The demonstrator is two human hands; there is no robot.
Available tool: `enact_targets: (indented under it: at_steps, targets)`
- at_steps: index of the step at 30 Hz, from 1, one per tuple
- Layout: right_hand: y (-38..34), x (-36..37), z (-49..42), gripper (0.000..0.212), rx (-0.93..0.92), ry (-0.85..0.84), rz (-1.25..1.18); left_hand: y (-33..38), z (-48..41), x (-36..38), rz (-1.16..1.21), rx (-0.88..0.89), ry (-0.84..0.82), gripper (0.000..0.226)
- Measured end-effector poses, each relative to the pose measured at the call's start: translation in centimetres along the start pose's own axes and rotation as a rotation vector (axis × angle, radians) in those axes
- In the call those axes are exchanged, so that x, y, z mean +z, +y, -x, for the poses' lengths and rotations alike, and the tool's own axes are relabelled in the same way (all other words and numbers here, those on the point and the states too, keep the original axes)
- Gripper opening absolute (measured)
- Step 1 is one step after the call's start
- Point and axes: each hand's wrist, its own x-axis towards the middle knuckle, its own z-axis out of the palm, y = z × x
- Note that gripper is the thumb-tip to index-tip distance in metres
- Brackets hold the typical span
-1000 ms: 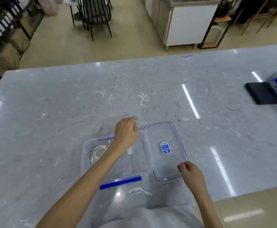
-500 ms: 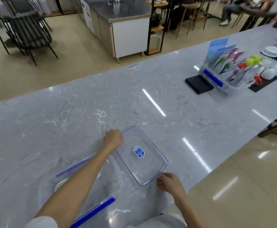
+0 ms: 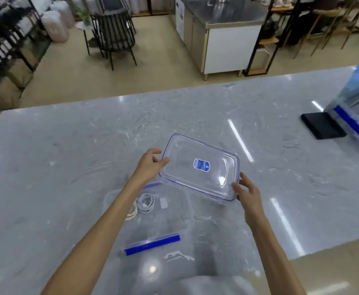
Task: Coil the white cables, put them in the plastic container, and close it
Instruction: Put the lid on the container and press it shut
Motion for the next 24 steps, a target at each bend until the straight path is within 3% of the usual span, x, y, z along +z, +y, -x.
enact_targets:
  at_steps: [4, 10, 14, 24]
  targets:
    - [-0.7, 4.8, -1.2, 0.051, -0.002, -0.177, 0.035, -3.4, 2.4, -4.2, 0.0, -0.063, 0.108, 0.049]
    - [-1.1, 9.5, 0.7, 0.06, -0.053, -0.383, 0.198, -7.7, 6.8, -8.2, -0.05, -0.105, 0.361, 0.019]
    - [0.1, 9.3, 3.6, 0.062, -0.156, -0.501, 0.34, -10.7, 11.3, -8.6, -0.088, -0.21, 0.433, 0.026]
    - [2.9, 7.5, 5.9, 0.058, -0.121, -0.403, 0.515, -12.7, 15.5, -5.0, -0.278, -0.227, 0.419, 0.031]
